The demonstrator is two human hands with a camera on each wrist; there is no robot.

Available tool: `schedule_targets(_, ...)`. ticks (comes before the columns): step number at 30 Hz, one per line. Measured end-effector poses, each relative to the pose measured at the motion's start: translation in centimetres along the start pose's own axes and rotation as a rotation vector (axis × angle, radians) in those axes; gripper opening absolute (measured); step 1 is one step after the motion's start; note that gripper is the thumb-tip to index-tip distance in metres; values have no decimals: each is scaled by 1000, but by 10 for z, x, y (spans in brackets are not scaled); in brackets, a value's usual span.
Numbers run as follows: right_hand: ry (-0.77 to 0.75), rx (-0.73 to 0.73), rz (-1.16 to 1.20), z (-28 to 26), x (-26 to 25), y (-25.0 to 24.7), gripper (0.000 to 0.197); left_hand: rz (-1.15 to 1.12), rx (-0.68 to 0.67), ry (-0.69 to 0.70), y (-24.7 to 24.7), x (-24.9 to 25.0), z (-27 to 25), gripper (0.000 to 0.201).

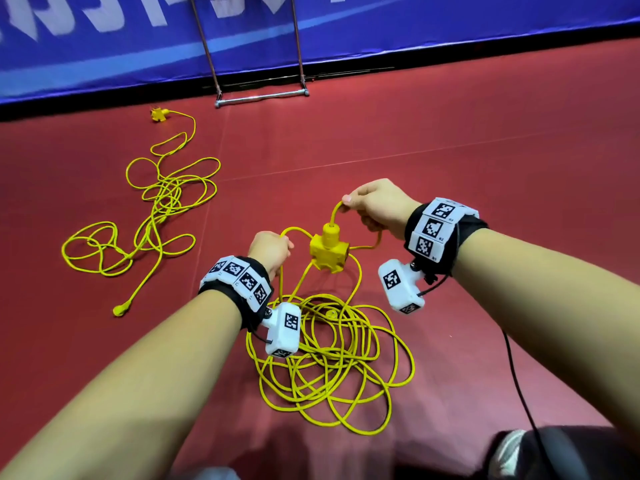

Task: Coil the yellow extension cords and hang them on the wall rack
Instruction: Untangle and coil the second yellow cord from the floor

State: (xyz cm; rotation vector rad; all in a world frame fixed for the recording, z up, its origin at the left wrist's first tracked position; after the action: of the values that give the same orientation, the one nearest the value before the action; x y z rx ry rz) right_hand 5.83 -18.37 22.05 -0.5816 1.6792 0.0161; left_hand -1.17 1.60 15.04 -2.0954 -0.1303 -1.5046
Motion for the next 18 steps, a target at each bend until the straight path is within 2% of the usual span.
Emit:
schedule_targets(3,24,84,167,2,0,-6,20,85,15,34,-2,4,1,10)
schedule_targets(5,22,146,242,4,0,-8,21,172,-9,82,1,8,1,19)
schedule_targets(6,18,181,273,6,0,-11,23,177,-39,94,4,9,0,22)
schedule_targets(8,14,244,332,8,-1,-16,26,149,-122,120,13,13,-4,17)
schedule_targets(12,10,282,420,8,-6,-22,28,213,-275,208,26,22,-17,24)
schedule_targets(15,23,292,441,7,-7,-24,28,420,-473,255,32,19,-24,14)
schedule_targets(18,33,277,435,8,-6,-24,28,669,-835,203,40,8,-39,18)
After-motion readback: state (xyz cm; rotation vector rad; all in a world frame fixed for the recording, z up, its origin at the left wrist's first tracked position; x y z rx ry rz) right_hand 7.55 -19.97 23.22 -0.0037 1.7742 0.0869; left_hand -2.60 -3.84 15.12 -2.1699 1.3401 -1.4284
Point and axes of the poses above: each hand's wrist, its own z-axis towards the middle knuckle, its own y-axis out of the palm, x = y × z, the point moved 3 cm from there along z, towards the middle knuckle, and after that the axes turned 5 degrees about y, right-handed, at the moved point
